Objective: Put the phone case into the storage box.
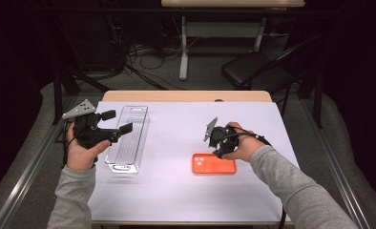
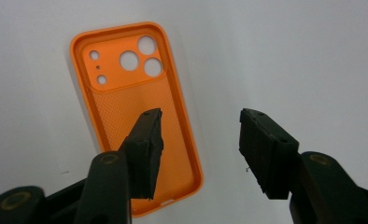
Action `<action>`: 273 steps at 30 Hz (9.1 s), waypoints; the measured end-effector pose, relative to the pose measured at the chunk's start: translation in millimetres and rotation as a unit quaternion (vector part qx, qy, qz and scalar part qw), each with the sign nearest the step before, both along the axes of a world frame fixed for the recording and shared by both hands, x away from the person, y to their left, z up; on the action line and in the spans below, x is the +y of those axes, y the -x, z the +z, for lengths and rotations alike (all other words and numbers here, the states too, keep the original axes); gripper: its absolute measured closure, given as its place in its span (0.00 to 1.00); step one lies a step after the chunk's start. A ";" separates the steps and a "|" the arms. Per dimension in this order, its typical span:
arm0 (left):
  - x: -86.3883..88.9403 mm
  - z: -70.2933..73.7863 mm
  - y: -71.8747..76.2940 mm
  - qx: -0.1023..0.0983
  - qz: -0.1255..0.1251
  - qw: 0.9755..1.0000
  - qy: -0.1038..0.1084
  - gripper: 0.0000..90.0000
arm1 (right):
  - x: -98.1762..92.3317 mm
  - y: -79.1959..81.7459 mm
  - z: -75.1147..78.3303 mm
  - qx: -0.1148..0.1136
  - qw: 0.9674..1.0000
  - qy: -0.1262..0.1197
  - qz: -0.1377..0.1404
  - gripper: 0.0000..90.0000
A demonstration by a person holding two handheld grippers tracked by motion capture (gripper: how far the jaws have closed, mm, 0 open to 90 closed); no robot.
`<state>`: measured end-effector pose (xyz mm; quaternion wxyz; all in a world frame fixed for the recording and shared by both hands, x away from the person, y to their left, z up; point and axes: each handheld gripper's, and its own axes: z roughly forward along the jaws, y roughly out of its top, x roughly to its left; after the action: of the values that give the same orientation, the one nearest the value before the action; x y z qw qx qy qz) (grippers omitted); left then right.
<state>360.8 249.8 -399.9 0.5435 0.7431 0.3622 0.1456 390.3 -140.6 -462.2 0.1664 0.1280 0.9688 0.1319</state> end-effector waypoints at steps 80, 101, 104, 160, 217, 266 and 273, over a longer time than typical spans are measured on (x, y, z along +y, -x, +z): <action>-0.1 -5.7 -3.9 0.008 0.003 1.000 -0.004 0.11 | 16.8 -31.6 -61.9 0.063 0.991 0.110 0.052 0.98; -0.9 -7.1 -4.9 0.010 0.005 1.000 -0.007 0.11 | 14.5 -31.9 -61.7 0.063 0.991 0.103 0.057 0.99; -1.0 -7.3 -4.9 0.011 0.005 1.000 -0.007 0.11 | 13.9 -31.7 -61.2 0.064 0.991 0.103 0.056 0.99; -5.8 -10.4 -5.8 0.013 0.008 1.000 -0.005 0.12 | -2.6 -5.5 -1.6 0.002 0.993 -0.075 -0.095 1.00; -83.4 -31.4 11.5 0.060 -0.079 0.995 0.030 0.37 | 11.1 40.1 25.5 -0.092 0.894 -0.365 -0.243 1.00; -105.7 -56.1 17.3 0.173 -0.098 0.973 0.116 0.75 | 37.3 51.6 19.6 -0.085 0.896 -0.378 -0.216 1.00; -107.6 -55.9 19.3 0.172 -0.097 0.974 0.111 0.78 | 40.0 53.1 18.5 -0.082 0.898 -0.376 -0.212 1.00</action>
<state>341.5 142.3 -455.7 0.5641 0.7234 0.3904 -0.0788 337.2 -100.6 -443.7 0.2082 0.3720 0.7799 0.4583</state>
